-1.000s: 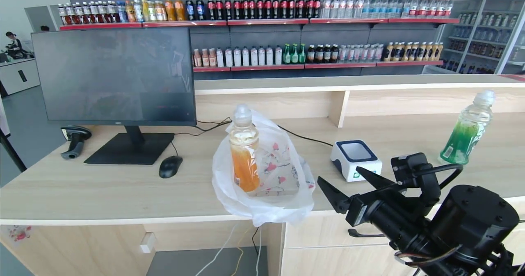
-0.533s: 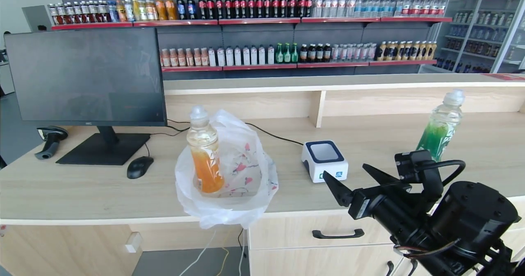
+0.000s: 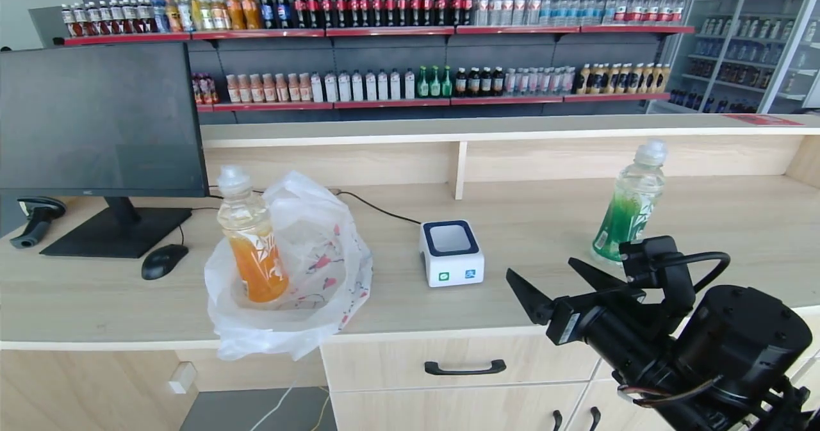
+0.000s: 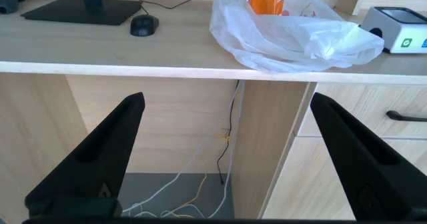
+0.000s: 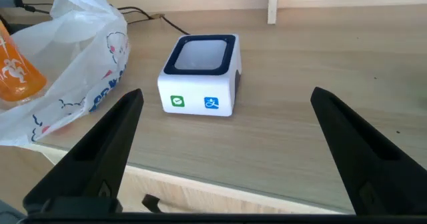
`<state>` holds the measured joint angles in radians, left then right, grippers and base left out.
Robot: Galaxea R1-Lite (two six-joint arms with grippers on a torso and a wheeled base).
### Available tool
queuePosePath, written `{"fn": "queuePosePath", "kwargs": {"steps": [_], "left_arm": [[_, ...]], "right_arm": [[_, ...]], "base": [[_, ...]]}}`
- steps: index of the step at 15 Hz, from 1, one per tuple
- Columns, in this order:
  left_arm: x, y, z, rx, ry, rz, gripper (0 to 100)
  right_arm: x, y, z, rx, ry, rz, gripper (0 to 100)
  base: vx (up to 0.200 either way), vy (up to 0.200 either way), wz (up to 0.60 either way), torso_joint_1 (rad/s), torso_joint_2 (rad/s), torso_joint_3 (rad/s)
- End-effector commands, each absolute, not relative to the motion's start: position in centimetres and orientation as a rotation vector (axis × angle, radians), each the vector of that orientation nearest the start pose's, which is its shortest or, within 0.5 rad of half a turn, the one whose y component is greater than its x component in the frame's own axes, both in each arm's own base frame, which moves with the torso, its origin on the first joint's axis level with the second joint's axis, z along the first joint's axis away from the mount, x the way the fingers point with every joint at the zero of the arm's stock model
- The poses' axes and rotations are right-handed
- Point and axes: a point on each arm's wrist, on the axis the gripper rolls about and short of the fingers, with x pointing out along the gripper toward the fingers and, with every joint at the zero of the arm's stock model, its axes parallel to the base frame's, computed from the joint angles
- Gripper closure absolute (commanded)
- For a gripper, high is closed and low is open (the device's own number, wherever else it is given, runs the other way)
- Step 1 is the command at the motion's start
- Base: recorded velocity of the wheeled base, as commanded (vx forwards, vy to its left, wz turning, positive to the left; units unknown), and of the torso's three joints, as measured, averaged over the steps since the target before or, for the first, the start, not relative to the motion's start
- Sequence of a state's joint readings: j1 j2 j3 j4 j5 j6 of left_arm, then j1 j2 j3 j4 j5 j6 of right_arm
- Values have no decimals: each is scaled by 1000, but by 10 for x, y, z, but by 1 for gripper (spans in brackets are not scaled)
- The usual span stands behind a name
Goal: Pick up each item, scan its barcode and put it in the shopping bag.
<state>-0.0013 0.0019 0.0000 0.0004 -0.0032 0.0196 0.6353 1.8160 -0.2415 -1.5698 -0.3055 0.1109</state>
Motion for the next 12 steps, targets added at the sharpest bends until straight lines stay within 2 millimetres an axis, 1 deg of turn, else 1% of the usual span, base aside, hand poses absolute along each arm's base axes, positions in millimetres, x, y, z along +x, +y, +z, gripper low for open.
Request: {"fn": "queuePosePath", "kwargs": {"steps": [1, 12], "left_arm": [[-23, 0, 76, 14, 2, -5, 0], [-23, 0, 76, 5, 2, -3, 0]], "right_arm": [[204, 141, 116, 108, 21, 325, 0], [204, 139, 118, 120, 16, 319, 0]], "base": [[0, -200, 0, 7, -2, 2], [0, -200, 0, 3, 2, 1]]}}
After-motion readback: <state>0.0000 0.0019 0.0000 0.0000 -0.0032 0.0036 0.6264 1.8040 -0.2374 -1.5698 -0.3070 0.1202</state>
